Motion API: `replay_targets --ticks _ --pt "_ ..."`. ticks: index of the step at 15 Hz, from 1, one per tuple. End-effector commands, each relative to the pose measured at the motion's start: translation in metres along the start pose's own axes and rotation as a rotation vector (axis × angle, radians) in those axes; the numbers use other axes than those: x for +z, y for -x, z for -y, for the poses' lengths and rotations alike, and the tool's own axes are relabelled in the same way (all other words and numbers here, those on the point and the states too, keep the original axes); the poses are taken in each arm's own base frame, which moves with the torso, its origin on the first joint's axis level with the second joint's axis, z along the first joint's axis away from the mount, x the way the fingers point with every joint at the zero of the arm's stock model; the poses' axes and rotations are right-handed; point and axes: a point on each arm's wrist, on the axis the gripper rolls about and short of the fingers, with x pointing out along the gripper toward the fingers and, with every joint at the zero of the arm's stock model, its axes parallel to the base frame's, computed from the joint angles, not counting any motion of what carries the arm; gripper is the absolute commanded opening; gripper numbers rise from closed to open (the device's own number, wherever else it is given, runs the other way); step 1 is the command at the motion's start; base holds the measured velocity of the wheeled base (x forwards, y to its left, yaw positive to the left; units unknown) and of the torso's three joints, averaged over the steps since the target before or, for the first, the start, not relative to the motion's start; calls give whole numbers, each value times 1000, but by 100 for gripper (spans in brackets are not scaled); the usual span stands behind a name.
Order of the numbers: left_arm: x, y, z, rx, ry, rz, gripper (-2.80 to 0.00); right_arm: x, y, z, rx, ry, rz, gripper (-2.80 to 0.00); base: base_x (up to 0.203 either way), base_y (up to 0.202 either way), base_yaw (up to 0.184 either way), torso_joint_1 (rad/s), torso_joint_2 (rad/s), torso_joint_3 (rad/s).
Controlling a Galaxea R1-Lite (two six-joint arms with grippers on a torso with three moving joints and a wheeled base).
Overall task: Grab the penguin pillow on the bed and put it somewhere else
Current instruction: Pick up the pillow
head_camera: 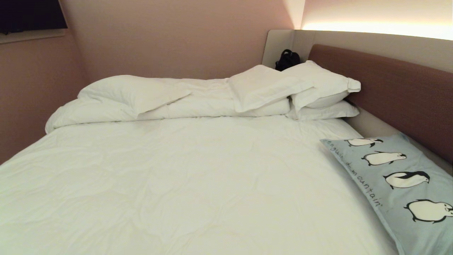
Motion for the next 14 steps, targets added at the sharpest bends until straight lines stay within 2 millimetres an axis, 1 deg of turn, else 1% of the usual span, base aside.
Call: replay_targets --ticks 1,14 --pt "0 0 0 1 1 1 -280 0 0 0 0 0 1 -280 0 0 0 0 0 0" --pt "0 0 0 1 1 1 -280 0 0 0 -1 0 1 -280 0 0 0 0 0 0"
